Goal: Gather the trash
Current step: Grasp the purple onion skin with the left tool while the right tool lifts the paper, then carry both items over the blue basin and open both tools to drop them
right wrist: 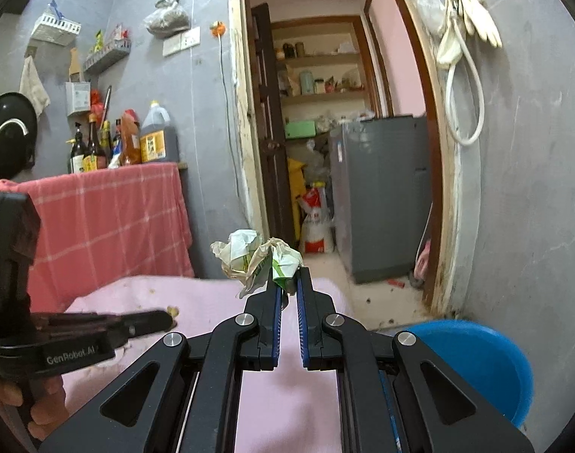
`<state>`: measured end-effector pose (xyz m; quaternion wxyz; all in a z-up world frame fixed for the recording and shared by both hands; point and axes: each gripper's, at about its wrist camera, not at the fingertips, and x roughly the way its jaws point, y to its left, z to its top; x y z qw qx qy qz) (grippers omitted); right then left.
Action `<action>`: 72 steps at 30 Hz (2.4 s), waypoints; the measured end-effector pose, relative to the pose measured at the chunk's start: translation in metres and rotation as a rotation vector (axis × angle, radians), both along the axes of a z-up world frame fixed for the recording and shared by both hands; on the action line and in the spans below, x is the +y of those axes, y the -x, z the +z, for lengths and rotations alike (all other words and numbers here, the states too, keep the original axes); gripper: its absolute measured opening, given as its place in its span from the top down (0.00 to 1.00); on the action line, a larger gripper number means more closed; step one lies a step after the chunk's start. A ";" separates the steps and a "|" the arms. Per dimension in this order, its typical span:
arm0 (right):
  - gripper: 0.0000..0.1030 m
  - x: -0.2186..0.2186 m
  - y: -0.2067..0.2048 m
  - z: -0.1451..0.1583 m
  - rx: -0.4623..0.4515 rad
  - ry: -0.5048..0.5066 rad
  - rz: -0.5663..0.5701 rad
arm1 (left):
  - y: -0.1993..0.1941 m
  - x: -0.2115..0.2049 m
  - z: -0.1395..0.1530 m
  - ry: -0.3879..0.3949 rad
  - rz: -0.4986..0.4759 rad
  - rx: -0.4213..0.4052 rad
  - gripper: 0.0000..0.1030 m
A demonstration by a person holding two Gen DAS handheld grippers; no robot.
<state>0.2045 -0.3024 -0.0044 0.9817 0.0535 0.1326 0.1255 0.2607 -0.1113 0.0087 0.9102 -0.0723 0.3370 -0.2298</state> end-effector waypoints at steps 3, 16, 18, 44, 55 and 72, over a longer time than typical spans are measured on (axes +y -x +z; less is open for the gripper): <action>0.94 0.002 0.000 -0.011 0.039 0.005 0.024 | 0.002 0.008 -0.011 -0.024 -0.017 0.087 0.88; 0.94 -0.003 -0.001 -0.034 0.141 -0.013 0.056 | 0.019 -0.024 -0.033 -0.224 -0.134 0.129 0.60; 0.94 -0.005 0.000 -0.034 0.144 -0.016 0.054 | 0.018 -0.032 -0.036 -0.268 -0.135 0.126 0.65; 0.94 -0.103 0.022 0.006 -0.096 -0.034 -0.312 | 0.002 -0.130 0.035 0.025 -0.079 -0.334 0.67; 0.94 -0.140 0.007 -0.021 0.017 -0.048 -0.390 | -0.033 -0.177 0.016 0.015 -0.160 -0.212 0.67; 0.76 -0.163 -0.018 -0.058 0.253 -0.126 -0.393 | -0.072 -0.213 -0.036 -0.065 -0.197 0.086 0.62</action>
